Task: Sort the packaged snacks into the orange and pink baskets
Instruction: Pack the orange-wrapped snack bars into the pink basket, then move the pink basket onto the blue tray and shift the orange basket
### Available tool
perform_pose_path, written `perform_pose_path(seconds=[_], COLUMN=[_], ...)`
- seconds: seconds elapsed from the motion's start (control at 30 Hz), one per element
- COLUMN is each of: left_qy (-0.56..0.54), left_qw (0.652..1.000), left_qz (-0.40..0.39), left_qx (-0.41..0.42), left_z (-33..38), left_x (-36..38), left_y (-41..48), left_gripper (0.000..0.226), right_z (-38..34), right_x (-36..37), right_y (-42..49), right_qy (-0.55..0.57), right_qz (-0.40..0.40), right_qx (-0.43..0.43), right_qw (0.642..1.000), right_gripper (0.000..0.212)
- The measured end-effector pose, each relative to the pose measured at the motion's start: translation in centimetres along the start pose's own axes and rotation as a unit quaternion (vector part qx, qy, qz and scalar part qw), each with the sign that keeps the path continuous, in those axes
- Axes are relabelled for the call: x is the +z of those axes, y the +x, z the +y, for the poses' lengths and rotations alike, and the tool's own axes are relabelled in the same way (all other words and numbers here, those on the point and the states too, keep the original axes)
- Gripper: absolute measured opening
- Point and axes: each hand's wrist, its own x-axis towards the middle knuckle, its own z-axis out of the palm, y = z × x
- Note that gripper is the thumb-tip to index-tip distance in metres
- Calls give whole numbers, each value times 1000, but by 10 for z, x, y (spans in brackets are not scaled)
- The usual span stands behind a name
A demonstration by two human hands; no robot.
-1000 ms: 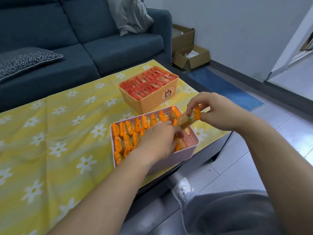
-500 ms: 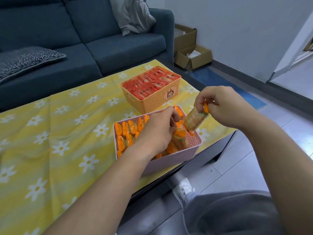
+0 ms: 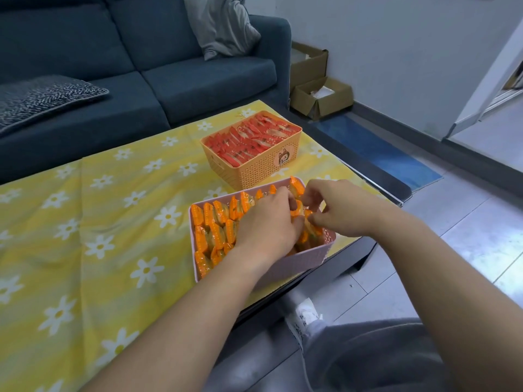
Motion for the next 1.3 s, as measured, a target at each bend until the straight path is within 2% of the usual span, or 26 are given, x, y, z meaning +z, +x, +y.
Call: perform_pose_path(seconds=[0.1,0.23,0.33,0.43,0.5,0.57,0.63,0.7,0.8,0.87,0.9,0.97,1.03,1.1,1.17,1.23,1.3], left_qy=[-8,104,101,81,99,145,177,182,179,144,110,47,65,42,-82,-226,-237], left_qw=[998,989,988,995,994,989,982,972,964,970,980,998,987,963,927,904,916], left_qz=[-56,-77,-89,-11,38,2,-69,-145,-195,-195,-167,-29,86,78,27,-1,-5], left_qx=[11,67,74,57,36,7,-2,-20,-37,-29,-22,-40,-118,-255,-364,-362,-323], left_z=[-1,1,4,-3,-9,-18,-28,-37,-44,-45,-45,-47,-53,-63,-77,-82,-81], left_x=[-4,-3,-5,-17,-20,-18,-11,-1,6,-1,-7,-23,-40,-49,-51,-51,-53], left_y=[-2,-6,-6,-9,-10,-12,-15,-17,-16,-15,-15,-19,-28,-37,-43,-49,-57], left_gripper=[3,16,17,16,30,58,74,76,73,72,69,54,50,64,71,48,29], right_z=[0,-4,-6,-2,-4,-9,-16,-20,-19,-19,-18,-18,-19,-17,-20,-22,-28], right_x=[5,12,12,11,15,25,43,60,68,62,57,47,41,41,42,43,41], right_y=[3,8,9,9,9,10,11,11,13,14,14,11,8,8,8,8,7], right_qy=[-62,-98,-122,-58,-28,-64,-149,-200,-189,-141,-103,-25,38,93,158,198,202], right_qz=[-17,-18,-6,27,37,34,1,-56,-91,-80,-44,76,164,157,99,73,91], right_qx=[25,66,46,19,-10,-41,-55,-39,-13,-18,-23,-16,32,123,190,205,199], right_qw=[998,993,991,998,999,997,987,977,978,987,993,997,985,976,964,956,955], right_gripper=[14,21,16,14,24,45,61,68,67,65,57,39,41,50,48,33,22])
